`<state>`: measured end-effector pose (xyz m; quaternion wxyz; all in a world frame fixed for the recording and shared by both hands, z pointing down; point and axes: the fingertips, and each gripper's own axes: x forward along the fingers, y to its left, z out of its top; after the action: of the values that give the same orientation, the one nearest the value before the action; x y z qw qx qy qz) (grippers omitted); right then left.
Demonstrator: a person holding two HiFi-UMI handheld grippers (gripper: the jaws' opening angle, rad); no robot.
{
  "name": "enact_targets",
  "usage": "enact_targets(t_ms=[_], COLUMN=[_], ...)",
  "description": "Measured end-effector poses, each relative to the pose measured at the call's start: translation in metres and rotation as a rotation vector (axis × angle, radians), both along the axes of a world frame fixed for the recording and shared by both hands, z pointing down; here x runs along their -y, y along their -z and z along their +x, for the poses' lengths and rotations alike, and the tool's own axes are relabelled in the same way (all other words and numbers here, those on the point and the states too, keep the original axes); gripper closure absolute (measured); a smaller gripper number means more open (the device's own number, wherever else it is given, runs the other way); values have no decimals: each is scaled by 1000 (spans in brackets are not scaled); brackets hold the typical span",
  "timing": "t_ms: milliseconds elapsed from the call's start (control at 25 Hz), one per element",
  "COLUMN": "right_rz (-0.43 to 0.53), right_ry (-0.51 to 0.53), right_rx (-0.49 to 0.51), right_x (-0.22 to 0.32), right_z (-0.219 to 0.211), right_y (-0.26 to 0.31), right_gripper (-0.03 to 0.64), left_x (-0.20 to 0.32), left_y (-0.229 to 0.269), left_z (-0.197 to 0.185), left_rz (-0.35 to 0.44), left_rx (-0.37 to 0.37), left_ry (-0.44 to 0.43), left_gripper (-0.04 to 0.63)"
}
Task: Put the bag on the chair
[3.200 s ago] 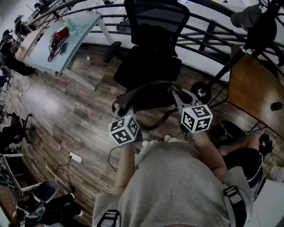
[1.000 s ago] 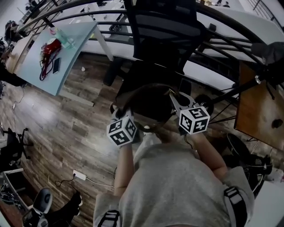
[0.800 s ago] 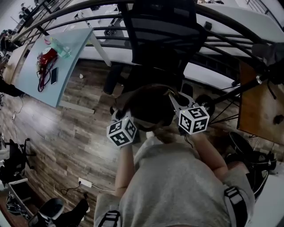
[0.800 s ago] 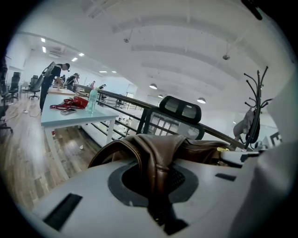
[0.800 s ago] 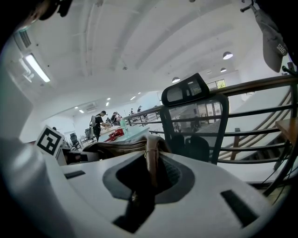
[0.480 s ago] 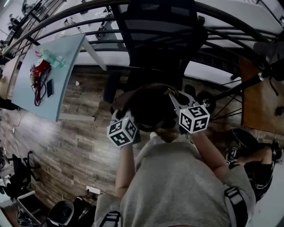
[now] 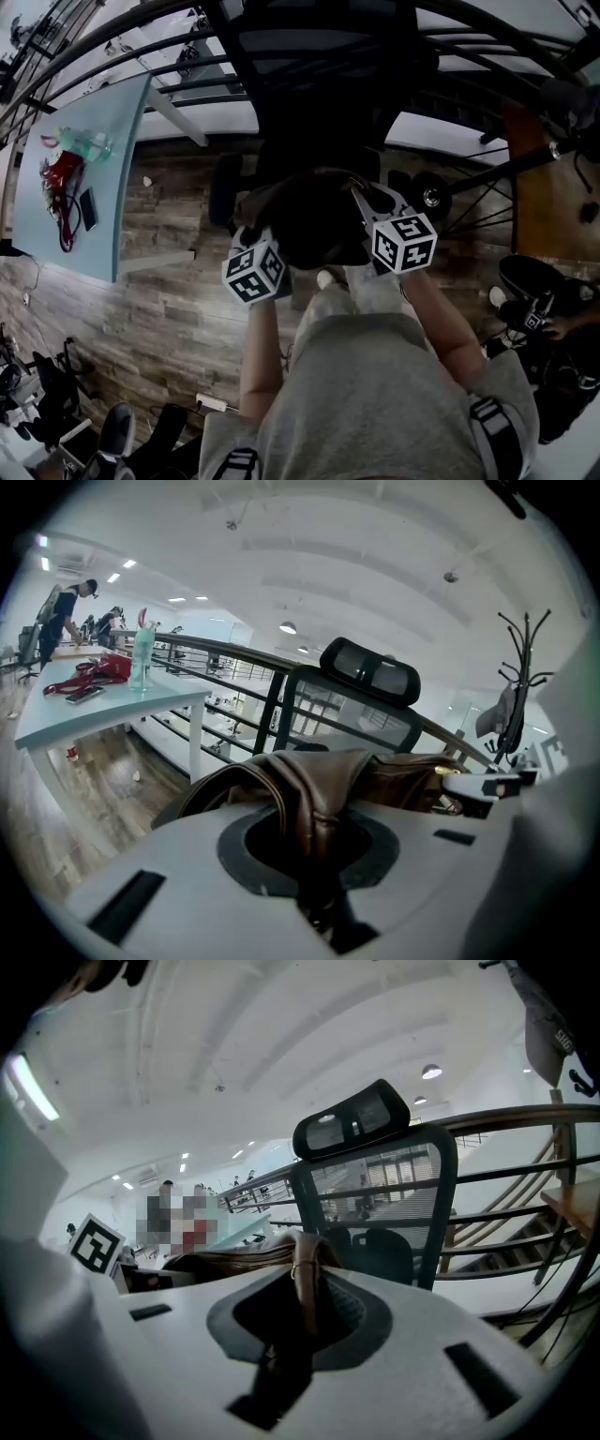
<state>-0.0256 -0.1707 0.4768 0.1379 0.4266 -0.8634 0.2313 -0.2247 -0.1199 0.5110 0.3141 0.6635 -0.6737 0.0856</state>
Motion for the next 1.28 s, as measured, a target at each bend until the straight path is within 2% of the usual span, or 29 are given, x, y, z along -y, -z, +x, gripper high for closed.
enact_targets(t_ms=[320, 680, 920, 1280], right_rz=[-64, -143, -187, -265], right_ry=[-1, -25, -32, -14], right_rx=[-52, -94, -128, -180], right_x=[35, 66, 81, 87], right_z=[5, 8, 10, 7], right_y=[-47, -125, -175, -241], right_gripper=[574, 574, 574, 574], left_x=[35, 64, 77, 83], left_y=[-48, -131, -182, -245], left_z=[6, 11, 14, 10], left_rz=[-67, -179, -251, -368], left_rx=[-15, -19, -1, 25], left_ry=[-23, -54, -80, -65], left_gripper=[561, 561, 561, 561])
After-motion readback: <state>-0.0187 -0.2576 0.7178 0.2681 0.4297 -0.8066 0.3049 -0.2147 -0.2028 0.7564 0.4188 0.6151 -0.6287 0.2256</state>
